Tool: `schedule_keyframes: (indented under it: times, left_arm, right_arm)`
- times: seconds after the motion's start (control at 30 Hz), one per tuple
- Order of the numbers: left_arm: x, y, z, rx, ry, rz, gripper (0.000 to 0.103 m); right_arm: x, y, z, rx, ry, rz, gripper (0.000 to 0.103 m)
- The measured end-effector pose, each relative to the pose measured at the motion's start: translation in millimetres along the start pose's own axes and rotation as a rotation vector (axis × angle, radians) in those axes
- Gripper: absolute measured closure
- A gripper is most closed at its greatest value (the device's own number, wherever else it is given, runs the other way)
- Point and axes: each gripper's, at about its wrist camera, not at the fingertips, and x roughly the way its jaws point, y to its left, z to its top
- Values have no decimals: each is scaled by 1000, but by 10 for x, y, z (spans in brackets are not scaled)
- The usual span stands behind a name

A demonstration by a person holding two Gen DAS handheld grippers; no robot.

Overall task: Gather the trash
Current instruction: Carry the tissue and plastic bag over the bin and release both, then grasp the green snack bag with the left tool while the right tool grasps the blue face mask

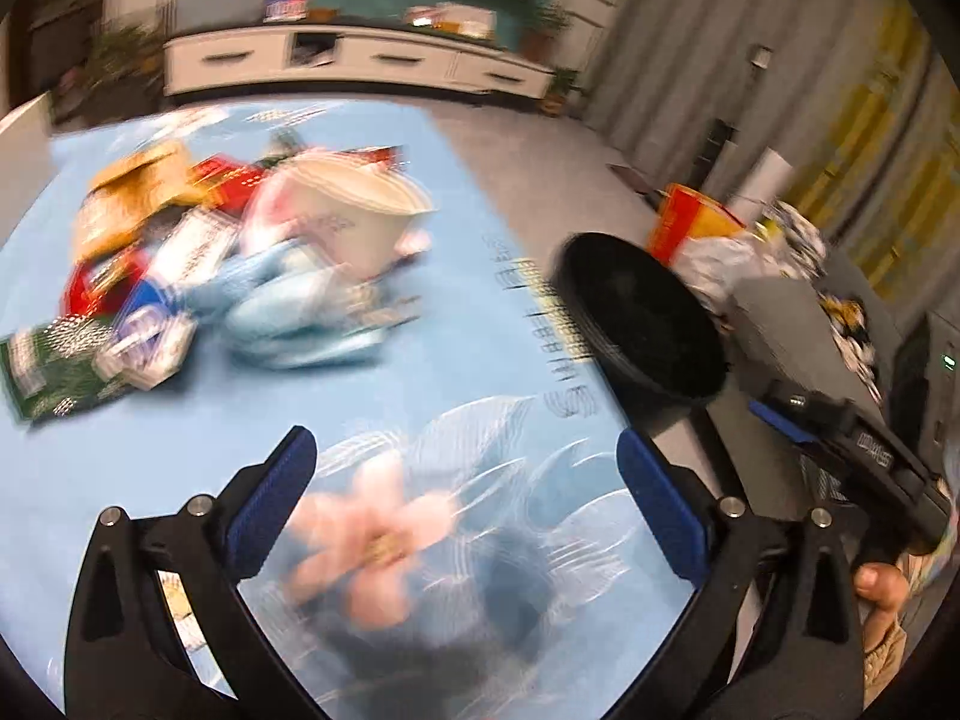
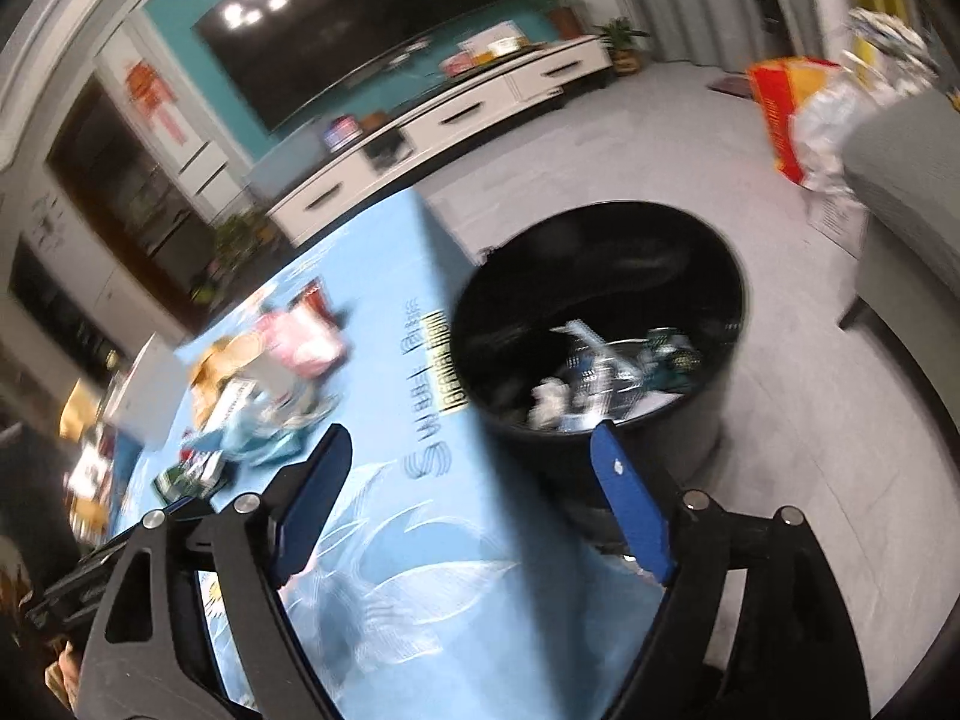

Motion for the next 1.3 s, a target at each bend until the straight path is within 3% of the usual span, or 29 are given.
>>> schedule_keyframes:
  times: [0.1,0.23,0.33,0.4,0.5,0.53,0.67,0.8,0.9,1.03,1.3]
  left_arm:
    - [-174,323,-83,-60,-18,36,3]
    - [-496,741,-199,-150,-126,86,3]
    - [-680,885,-265,-145,-210,133,3]
    - [-731,942,-296,-121,-238,101,3]
    - [-755,1009,-378,-86,-209,119,3]
    - [-768,1066,-429,-84,-197,92,3]
    - [-849,1199,-530,-66,-174,87,3]
    - [-939,1411,-552,-133,-179,40,3]
    - [-928,1594,-555,-172,-206,112,3]
    - [-859,1794,-488,-196,-211,139,3]
    - [-527,2226,-180,-139,-181,223,3]
  right_arm:
    - [20,263,-64,-50,30,37,22]
    - [57,576,-134,-116,50,86,21]
    - [63,730,-185,-141,51,131,11]
    - [84,850,-215,-164,42,184,3]
    - [109,1017,-263,-216,45,202,3]
    - [123,1077,-289,-243,52,201,3]
    - [232,1209,-316,-283,129,155,3]
    - [276,1360,-381,-344,130,120,3]
    - [359,1453,-414,-373,145,123,3]
    - [524,1557,-449,-403,170,117,3]
    - [851,1688,-421,-414,191,121,4]
